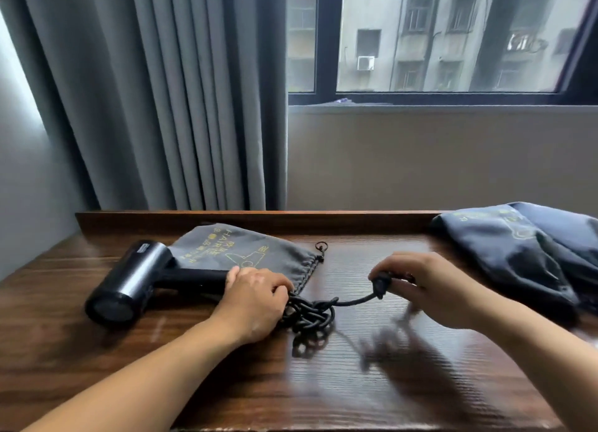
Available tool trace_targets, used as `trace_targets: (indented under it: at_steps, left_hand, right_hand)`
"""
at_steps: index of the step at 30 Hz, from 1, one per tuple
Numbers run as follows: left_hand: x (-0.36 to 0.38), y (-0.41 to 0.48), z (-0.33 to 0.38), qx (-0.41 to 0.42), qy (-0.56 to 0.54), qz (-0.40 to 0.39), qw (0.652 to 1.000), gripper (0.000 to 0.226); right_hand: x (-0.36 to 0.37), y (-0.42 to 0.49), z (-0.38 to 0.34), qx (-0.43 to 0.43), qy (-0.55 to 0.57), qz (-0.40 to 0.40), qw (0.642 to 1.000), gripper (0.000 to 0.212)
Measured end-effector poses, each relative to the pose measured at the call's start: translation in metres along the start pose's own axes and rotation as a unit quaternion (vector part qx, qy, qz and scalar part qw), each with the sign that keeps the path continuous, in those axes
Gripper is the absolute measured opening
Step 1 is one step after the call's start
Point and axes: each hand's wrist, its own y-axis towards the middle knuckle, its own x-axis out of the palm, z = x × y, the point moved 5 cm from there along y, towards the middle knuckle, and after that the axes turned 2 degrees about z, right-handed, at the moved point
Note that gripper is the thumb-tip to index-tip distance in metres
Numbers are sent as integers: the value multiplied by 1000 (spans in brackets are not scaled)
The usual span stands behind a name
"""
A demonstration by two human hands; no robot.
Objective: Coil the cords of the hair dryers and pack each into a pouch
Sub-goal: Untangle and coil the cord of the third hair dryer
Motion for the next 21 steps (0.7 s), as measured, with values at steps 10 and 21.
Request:
trace_targets:
  at_steps: [10, 21]
  left_hand:
    - [-23, 31, 111, 113, -332, -25, 936, 34]
    - [3, 59, 68, 11, -441, 71, 894, 27]
  right_hand:
    - [-19, 52, -7, 59, 15, 65, 996, 23]
    - [-1, 55, 33, 100, 137, 98, 981, 12]
